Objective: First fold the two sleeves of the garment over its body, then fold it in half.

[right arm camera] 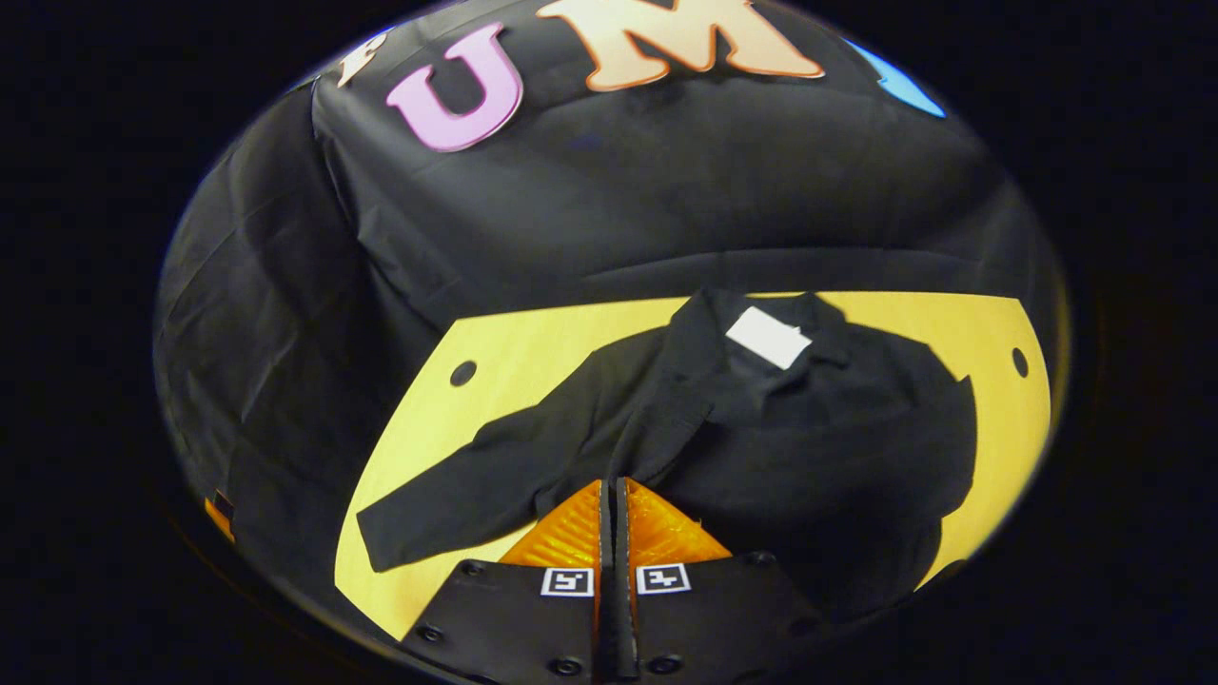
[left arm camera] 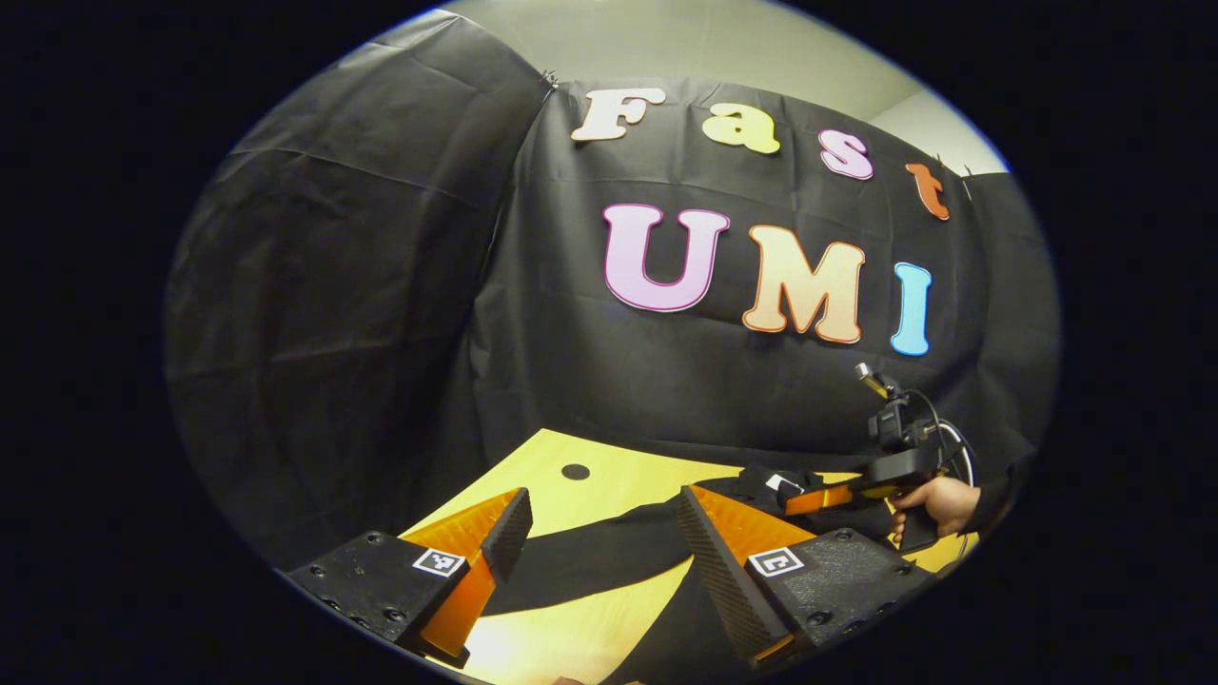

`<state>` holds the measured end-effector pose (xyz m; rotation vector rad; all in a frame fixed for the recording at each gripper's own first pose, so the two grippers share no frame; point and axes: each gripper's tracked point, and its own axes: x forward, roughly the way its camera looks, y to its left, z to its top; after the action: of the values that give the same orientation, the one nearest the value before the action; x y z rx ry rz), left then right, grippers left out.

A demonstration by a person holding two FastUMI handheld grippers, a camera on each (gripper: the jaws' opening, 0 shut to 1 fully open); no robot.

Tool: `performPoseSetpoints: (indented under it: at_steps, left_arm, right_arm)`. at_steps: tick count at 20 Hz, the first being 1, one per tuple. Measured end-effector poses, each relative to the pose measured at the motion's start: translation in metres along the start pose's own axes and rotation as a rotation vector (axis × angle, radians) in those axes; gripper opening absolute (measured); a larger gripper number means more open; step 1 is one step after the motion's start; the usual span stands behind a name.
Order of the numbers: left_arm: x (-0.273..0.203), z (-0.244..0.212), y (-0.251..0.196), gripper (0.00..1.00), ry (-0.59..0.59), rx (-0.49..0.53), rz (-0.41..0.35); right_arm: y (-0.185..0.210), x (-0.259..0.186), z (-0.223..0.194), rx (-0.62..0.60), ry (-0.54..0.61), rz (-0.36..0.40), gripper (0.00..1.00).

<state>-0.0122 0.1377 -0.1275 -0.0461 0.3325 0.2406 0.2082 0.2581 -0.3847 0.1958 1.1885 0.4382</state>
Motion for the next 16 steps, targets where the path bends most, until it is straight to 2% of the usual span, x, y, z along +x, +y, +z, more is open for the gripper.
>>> performPoseSetpoints:
  at_steps: [2,3,5,8,9,11,12,13,14,15,16]
  left_arm:
    - [0.002,-0.007,0.009,0.91,0.012,-0.013,0.016]
    - [0.004,-0.010,0.013,0.92,0.017,-0.022,0.025]
    - [0.006,-0.020,0.025,0.90,0.030,-0.046,0.052]
    - [0.014,-0.033,0.038,0.92,0.049,-0.057,0.094]
    - [0.017,-0.038,0.041,0.90,0.054,-0.052,0.109]
    - [0.025,-0.050,0.047,0.93,0.071,-0.051,0.139]
    - [0.027,-0.057,0.055,0.91,0.081,-0.053,0.160]
    - [0.030,-0.065,0.066,0.93,0.099,-0.060,0.189]
    - [0.030,-0.075,0.077,0.92,0.120,-0.073,0.214]
    - [0.032,-0.090,0.085,0.91,0.153,-0.083,0.244]
    - [0.034,-0.107,0.095,0.92,0.192,-0.088,0.281]
  right_arm:
    - [0.012,0.018,-0.010,-0.018,0.022,0.007,0.03]
    - [0.019,0.017,-0.013,-0.017,0.033,0.028,0.08]
    - [0.024,0.024,-0.018,-0.012,0.036,0.020,0.33]
    - [0.016,0.015,-0.008,-0.048,-0.033,-0.021,0.70]
    - [0.015,0.007,-0.003,-0.054,-0.065,-0.017,0.70]
    - [0.013,-0.015,0.004,-0.051,-0.121,-0.017,1.00]
    - [0.009,-0.028,0.009,-0.052,-0.154,-0.021,0.93]
    - [0.005,-0.042,0.014,-0.053,-0.186,-0.027,0.93]
    - [0.002,-0.056,0.018,-0.055,-0.219,-0.033,0.98]
    - [-0.001,-0.072,0.020,-0.057,-0.254,-0.036,0.93]
    - [-0.003,-0.087,0.021,-0.062,-0.288,-0.041,0.98]
